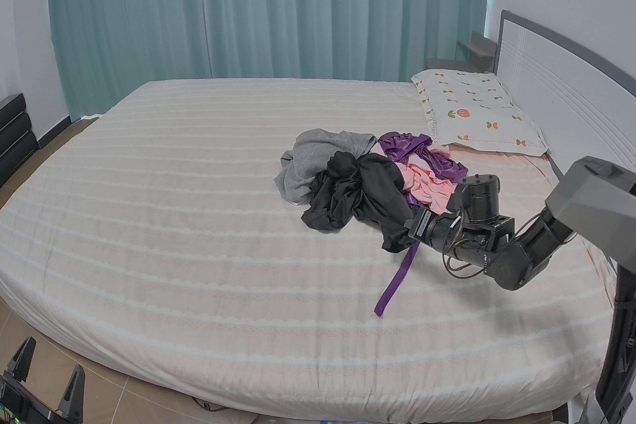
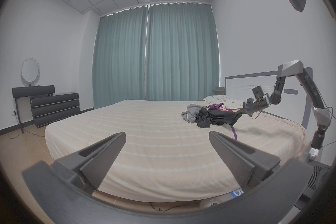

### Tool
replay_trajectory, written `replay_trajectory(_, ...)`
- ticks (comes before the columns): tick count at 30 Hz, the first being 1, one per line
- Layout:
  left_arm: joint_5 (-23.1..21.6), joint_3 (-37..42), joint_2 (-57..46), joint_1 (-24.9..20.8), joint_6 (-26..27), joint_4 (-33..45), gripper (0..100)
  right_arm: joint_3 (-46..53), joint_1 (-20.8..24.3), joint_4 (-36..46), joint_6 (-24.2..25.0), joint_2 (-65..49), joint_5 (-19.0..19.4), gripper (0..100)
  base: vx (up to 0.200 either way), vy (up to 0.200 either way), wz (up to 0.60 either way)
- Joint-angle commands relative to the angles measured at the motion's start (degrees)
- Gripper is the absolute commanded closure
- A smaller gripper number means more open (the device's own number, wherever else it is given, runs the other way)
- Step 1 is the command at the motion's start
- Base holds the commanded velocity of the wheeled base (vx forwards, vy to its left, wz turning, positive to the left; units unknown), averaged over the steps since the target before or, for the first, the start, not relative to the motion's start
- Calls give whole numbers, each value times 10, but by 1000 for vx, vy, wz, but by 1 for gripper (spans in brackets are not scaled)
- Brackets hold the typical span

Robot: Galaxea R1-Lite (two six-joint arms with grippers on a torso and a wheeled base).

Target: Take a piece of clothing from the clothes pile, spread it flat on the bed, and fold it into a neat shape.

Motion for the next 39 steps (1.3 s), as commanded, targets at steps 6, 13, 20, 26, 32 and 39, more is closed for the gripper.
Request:
replay_trajectory(6, -4, 10, -10, 0, 4, -1, 0, 136, 53, -30, 21, -280, 5, 100, 0, 0, 0)
replay_trajectory(13, -2, 8, -10, 0, 12, -4, 0, 140, 62, -26, 20, -393, 7, 100, 0, 0, 0)
replay_trajectory(20, -60, -129, 59, 0, -51, -41, 0, 139, 80, -26, 20, -433, 15, 100, 0, 0, 0)
replay_trajectory(26, -107, -131, 183, -28, -45, 18, 0, 137, 96, -26, 17, -440, 16, 100, 0, 0, 0)
replay_trajectory(32, -134, -131, 361, -55, -25, -9, 0, 131, 97, -30, 17, -434, 18, 100, 0, 0, 0)
replay_trajectory(39, -130, -143, 636, -140, -24, -140, 0, 132, 96, -30, 17, -427, 34, 100, 0, 0, 0)
